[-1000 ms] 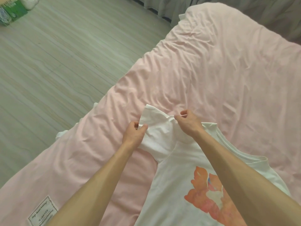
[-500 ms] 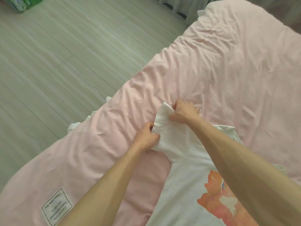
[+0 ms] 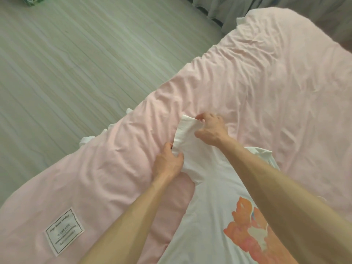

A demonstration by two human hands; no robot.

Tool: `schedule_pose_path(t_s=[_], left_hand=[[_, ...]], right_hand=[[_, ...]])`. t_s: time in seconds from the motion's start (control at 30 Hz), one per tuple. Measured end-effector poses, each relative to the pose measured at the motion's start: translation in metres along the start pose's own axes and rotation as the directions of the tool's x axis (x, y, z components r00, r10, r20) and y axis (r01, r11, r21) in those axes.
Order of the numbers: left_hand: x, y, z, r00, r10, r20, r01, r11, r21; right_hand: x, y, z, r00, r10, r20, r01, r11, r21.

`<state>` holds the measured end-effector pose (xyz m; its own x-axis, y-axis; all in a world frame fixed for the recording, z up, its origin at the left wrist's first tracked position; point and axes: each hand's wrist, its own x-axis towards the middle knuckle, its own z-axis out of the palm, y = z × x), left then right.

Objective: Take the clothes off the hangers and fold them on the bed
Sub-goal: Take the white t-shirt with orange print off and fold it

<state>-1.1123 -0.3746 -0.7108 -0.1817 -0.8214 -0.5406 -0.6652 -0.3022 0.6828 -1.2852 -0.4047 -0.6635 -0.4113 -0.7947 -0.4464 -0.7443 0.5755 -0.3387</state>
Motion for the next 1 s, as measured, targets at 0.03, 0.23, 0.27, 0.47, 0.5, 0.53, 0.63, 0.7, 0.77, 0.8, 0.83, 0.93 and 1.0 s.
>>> schedule_pose_path(t_s=[0.03, 0.23, 0.27, 0.47, 0.5, 0.53, 0.63, 0.7, 0.77, 0.8, 0.83, 0.93, 1.0], left_hand=[[0.000, -0.001, -0.003, 1.000, -0.006, 0.031, 0.007, 1.000, -0.027], [-0.010, -0.004, -0.012, 0.998, 0.032, 0.045, -0.029, 0.996, -0.081], [-0.015, -0.003, -0.010, 0.998, 0.063, 0.008, -0.063, 0.995, -0.074], [-0.063, 0.003, 0.026, 0.811, 0.565, -0.155, -0.545, 0.825, 0.151], [-0.073, 0.002, 0.034, 0.738, 0.662, -0.129, -0.632, 0.746, 0.212], [-0.083, 0.002, 0.043, 0.674, 0.733, -0.093, -0.695, 0.671, 0.259], [-0.108, -0.003, 0.071, 0.524, 0.843, 0.122, -0.818, 0.458, 0.350], [-0.124, -0.011, 0.086, 0.457, 0.816, 0.355, -0.864, 0.312, 0.394], [-0.136, -0.020, 0.094, 0.406, 0.736, 0.542, -0.901, 0.224, 0.371], [-0.138, -0.022, 0.095, 0.399, 0.721, 0.567, -0.909, 0.231, 0.346], [-0.138, -0.021, 0.094, 0.421, 0.729, 0.540, -0.901, 0.269, 0.340], [-0.123, -0.011, 0.091, 0.606, 0.749, 0.268, -0.779, 0.491, 0.389], [-0.109, -0.001, 0.088, 0.772, 0.626, 0.109, -0.609, 0.679, 0.409]], right_hand=[[0.000, -0.005, 0.001, 1.000, -0.010, 0.025, 0.010, 1.000, 0.018], [-0.018, -0.017, 0.002, 0.995, -0.066, -0.076, 0.066, 0.998, -0.001], [-0.026, -0.009, 0.000, 0.990, -0.069, -0.127, 0.078, 0.994, 0.072], [-0.120, 0.090, -0.012, 0.920, 0.075, -0.384, 0.099, 0.905, 0.414], [-0.138, 0.109, -0.010, 0.913, 0.118, -0.391, 0.068, 0.900, 0.430], [-0.155, 0.127, -0.006, 0.910, 0.169, -0.378, 0.024, 0.890, 0.454], [-0.194, 0.176, 0.009, 0.910, 0.300, -0.288, -0.140, 0.873, 0.466], [-0.213, 0.200, 0.020, 0.927, 0.341, -0.158, -0.252, 0.876, 0.411], [-0.227, 0.215, 0.029, 0.923, 0.383, -0.047, -0.350, 0.882, 0.316], [-0.231, 0.219, 0.033, 0.912, 0.409, -0.018, -0.389, 0.879, 0.276], [-0.233, 0.222, 0.034, 0.902, 0.431, -0.010, -0.415, 0.875, 0.248], [-0.218, 0.219, 0.031, 0.901, 0.430, -0.059, -0.399, 0.875, 0.273], [-0.203, 0.212, 0.028, 0.904, 0.415, -0.107, -0.349, 0.857, 0.379]])
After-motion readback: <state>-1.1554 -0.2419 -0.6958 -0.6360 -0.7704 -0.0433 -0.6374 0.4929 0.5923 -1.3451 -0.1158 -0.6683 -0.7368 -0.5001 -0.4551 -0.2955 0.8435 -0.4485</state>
